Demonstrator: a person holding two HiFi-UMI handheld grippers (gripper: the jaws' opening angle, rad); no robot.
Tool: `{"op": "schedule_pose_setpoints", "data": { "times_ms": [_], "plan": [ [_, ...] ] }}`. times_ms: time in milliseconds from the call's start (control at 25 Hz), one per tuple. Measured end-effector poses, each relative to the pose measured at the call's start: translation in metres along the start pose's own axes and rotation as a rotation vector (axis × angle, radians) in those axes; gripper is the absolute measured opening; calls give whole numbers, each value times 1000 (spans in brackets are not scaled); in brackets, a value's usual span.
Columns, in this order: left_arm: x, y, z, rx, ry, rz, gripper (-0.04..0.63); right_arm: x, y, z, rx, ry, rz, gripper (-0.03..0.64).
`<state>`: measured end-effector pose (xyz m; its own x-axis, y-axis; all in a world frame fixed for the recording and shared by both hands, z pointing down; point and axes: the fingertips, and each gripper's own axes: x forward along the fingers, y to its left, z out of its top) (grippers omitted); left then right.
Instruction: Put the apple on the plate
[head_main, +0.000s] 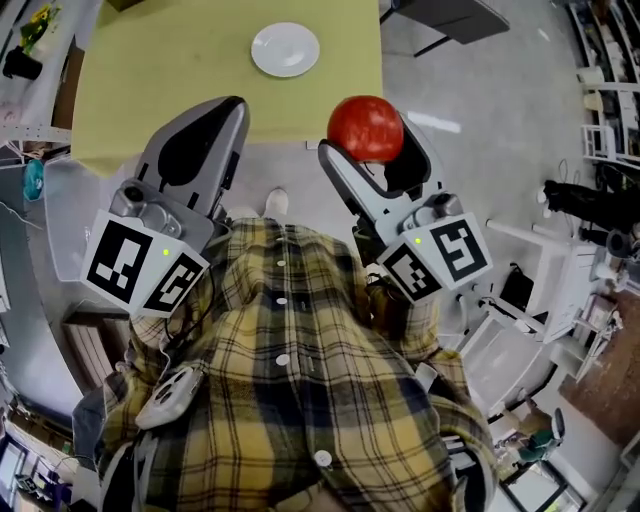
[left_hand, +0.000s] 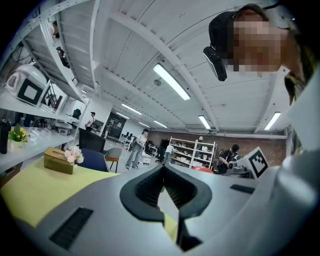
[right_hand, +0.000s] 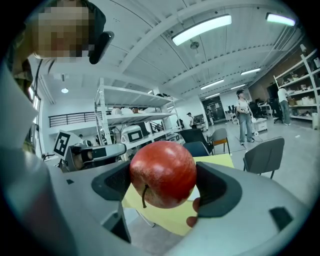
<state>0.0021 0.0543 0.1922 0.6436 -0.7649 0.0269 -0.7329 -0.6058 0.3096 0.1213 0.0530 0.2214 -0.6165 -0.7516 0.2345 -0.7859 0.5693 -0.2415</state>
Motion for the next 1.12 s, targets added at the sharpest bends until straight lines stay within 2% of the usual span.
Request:
{"op": "schedule_pose_setpoints", "data": {
  "times_ms": [160, 600, 840, 1120],
  "plan": [
    [16, -4, -2, 5, 21, 10, 8, 2, -16, 7, 4, 3, 25, 380],
    [30, 18, -21, -10, 59, 21, 8, 25, -32, -7, 37, 21, 31, 380],
    [55, 51, -5, -15, 59, -8, 8, 63, -41, 6, 39, 29, 11, 380],
    [83, 116, 23, -22, 61, -50, 8, 132, -42, 27, 45, 29, -18, 380]
  ]
}}
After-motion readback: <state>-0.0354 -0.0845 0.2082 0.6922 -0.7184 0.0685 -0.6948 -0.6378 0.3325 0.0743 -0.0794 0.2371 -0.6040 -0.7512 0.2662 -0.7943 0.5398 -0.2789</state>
